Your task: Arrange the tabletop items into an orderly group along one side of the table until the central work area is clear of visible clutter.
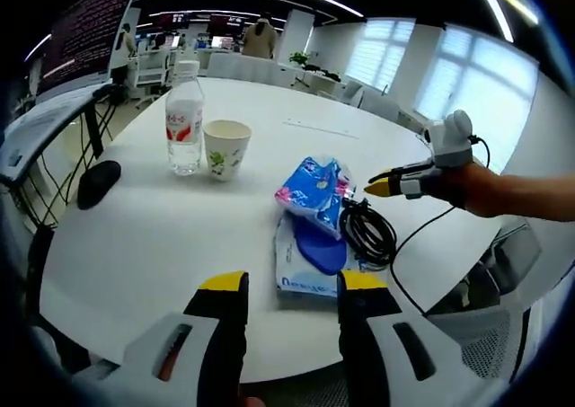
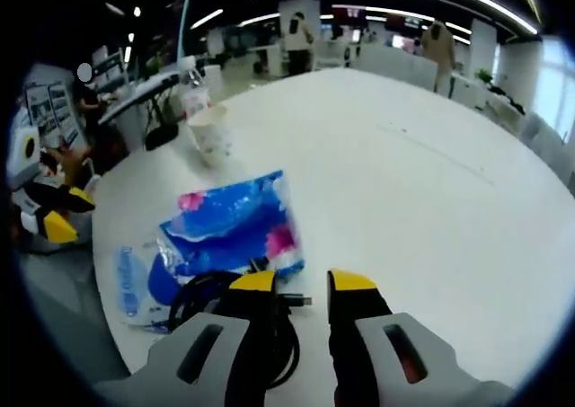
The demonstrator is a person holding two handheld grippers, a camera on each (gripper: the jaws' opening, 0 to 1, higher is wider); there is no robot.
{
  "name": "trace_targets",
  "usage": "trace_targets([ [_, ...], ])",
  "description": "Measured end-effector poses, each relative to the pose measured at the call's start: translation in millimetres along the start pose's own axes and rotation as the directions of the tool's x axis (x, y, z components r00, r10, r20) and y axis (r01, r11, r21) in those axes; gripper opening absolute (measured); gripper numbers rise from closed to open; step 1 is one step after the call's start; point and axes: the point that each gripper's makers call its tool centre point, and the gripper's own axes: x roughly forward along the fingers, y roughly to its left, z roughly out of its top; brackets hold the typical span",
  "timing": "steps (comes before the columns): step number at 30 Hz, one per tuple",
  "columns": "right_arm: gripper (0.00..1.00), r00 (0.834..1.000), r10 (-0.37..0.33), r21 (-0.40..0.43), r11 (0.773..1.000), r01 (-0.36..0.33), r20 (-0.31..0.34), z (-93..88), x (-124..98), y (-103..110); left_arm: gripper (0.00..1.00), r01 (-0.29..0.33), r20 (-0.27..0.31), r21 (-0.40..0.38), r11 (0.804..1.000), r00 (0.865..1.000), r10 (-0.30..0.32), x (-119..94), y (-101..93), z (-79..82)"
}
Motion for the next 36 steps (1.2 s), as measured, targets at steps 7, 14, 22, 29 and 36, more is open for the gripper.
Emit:
trace_targets([
  [7, 0.16, 1.0, 0.029, -0.006, 1.0, -0.029, -0.01, 15.8, 22, 3, 0.39, -0.023, 0.014, -0.008, 1.0, 1.0, 0.023, -4, 5.9, 2.4],
  [14, 0.03, 0.999, 0.037, 0.009, 0.999, -0.037, -0.018, 20.5, 31, 7, 0.39, -0.045, 0.024, -0.023, 0.999, 0.999, 0.046, -7, 13.3, 2.8],
  [22, 0.0, 1.0, 0.004, 0.035, 0.999, -0.004, 0.007, 27.0, 22, 3, 0.39, -0.072, 0.045, -0.059, 0.996, 0.996, 0.074, -9, 24.0, 3.9],
  [29, 0.0, 0.997, -0.063, 0.118, 0.991, 0.059, 0.033, 29.9, 7, -14, 0.39, -0.078, 0.08, -0.073, 0.994, 0.993, 0.084, -9, 24.5, 9.2],
  [36, 0.0, 0.993, -0.107, 0.179, 0.979, 0.097, 0.052, 33.0, -13, -24, 0.39, -0.07, 0.092, -0.097, 0.993, 0.993, 0.079, -4, 27.5, 10.6],
])
